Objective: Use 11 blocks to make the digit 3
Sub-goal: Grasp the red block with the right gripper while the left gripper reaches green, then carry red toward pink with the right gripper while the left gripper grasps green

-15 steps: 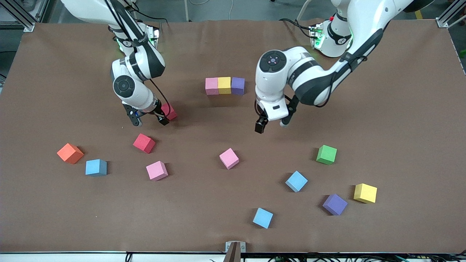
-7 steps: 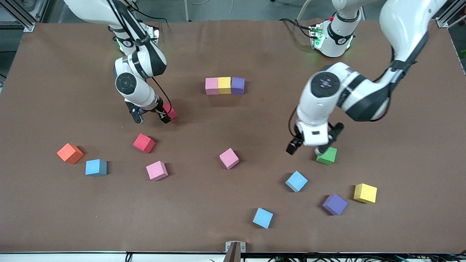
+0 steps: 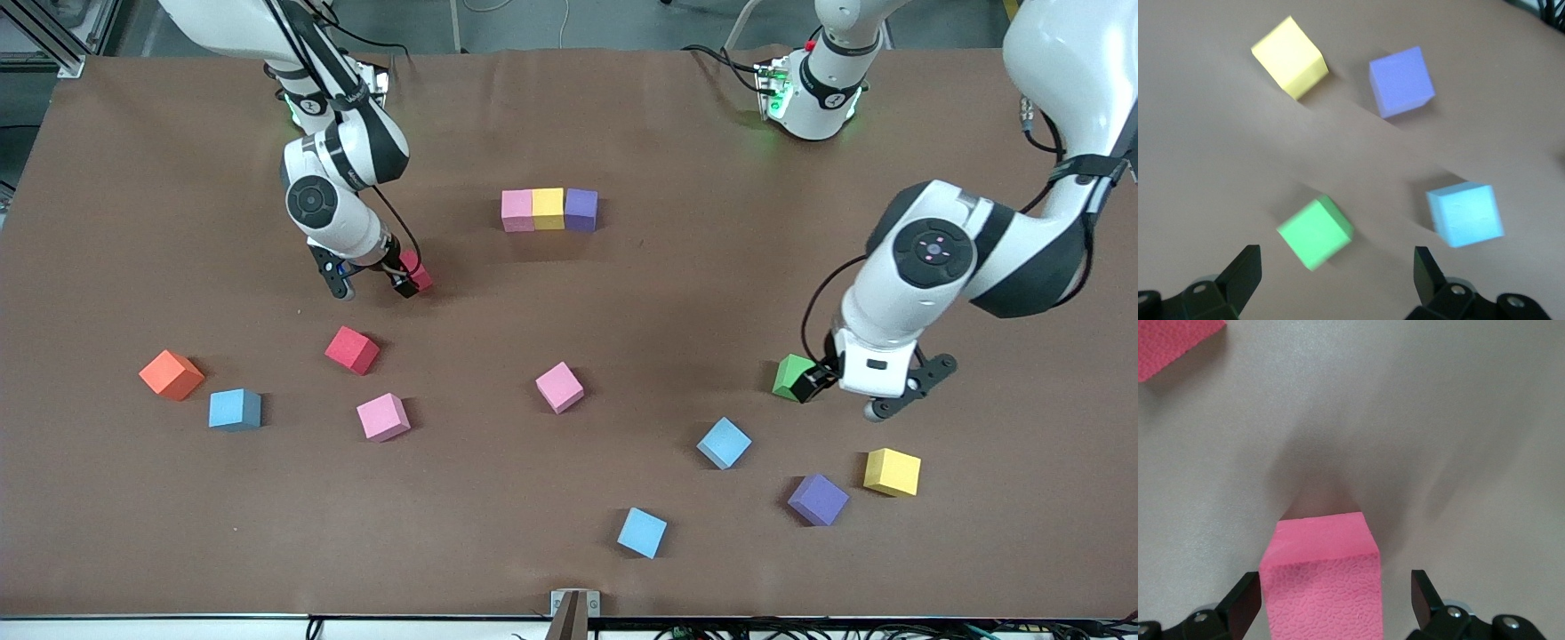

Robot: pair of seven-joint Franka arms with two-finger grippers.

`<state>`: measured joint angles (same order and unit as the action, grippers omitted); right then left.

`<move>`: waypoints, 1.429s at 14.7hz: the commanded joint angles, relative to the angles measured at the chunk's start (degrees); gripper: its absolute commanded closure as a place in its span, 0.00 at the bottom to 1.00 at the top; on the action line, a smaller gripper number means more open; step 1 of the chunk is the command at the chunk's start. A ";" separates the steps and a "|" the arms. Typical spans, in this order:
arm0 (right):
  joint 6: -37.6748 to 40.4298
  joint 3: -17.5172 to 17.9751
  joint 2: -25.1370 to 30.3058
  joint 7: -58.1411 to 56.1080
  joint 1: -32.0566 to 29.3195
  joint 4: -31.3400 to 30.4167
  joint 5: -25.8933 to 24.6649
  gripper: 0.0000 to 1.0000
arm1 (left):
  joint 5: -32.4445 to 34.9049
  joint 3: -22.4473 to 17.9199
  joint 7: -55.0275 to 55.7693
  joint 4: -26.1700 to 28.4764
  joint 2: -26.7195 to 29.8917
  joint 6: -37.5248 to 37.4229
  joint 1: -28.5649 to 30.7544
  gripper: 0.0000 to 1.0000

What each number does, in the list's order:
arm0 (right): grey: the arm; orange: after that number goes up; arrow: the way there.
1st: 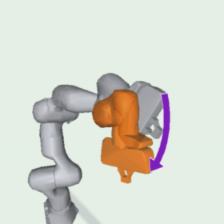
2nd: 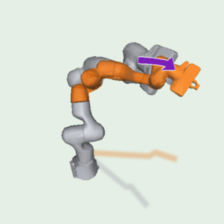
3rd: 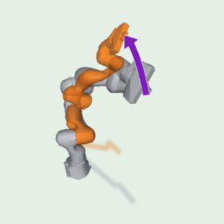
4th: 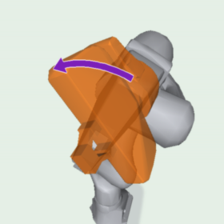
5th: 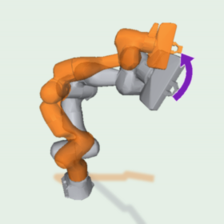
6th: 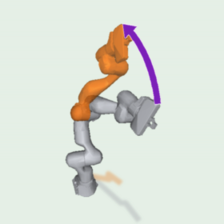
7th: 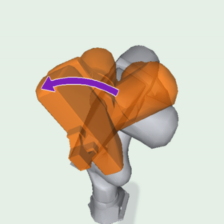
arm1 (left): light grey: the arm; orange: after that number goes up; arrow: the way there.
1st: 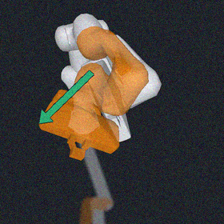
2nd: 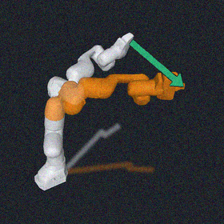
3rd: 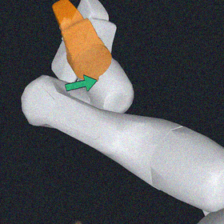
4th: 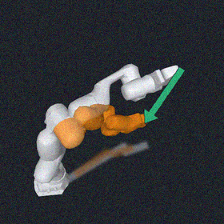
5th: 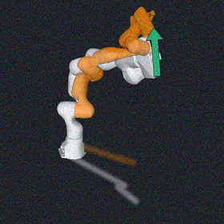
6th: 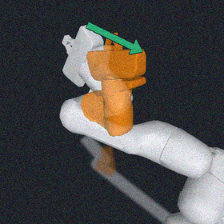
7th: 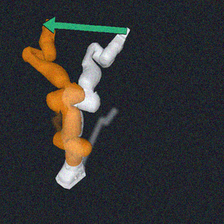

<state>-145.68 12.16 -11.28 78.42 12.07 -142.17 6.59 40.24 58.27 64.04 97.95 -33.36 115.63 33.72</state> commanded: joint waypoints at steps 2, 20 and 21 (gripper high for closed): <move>-1.36 0.23 1.43 0.15 0.58 -1.71 1.06 0.11 | 0.01 0.61 -16.02 4.35 1.98 0.73 4.16 0.00; -0.40 0.23 0.03 -6.78 3.92 7.68 0.45 0.93 | 1.24 -10.53 -47.61 16.40 -3.38 22.96 -0.48 0.00; 0.56 0.23 -0.32 -8.53 5.05 9.79 0.45 0.97 | 1.24 -11.59 -47.61 16.40 -3.46 23.32 -1.45 0.00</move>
<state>-146.67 12.37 -11.43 72.77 15.62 -135.50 6.57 40.51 48.97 16.86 114.65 -36.88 137.38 34.61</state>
